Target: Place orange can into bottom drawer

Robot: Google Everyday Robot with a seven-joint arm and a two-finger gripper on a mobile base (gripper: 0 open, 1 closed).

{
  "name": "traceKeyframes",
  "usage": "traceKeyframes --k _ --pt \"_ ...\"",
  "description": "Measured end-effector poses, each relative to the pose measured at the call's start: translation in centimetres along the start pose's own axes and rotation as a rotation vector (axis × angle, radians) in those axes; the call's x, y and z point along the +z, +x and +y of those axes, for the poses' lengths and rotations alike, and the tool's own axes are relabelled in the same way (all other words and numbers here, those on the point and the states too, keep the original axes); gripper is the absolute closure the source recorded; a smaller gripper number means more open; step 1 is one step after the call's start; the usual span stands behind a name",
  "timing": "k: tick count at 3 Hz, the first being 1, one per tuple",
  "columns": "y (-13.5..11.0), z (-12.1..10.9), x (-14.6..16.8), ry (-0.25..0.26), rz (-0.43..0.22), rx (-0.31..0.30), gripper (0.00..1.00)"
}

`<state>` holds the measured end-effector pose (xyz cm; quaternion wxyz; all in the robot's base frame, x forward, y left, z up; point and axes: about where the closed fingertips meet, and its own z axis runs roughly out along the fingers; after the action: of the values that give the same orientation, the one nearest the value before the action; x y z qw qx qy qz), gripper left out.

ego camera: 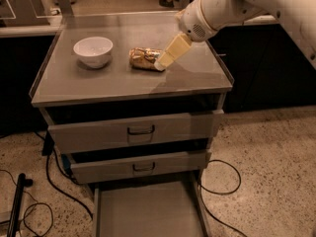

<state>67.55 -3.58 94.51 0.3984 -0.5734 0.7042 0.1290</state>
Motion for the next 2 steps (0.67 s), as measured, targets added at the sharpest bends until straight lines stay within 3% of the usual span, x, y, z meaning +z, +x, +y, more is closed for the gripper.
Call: traceKeyframes --k 2 --pt "0.6 -2.6 4.9 -0.008 0.045 0.023 0.00"
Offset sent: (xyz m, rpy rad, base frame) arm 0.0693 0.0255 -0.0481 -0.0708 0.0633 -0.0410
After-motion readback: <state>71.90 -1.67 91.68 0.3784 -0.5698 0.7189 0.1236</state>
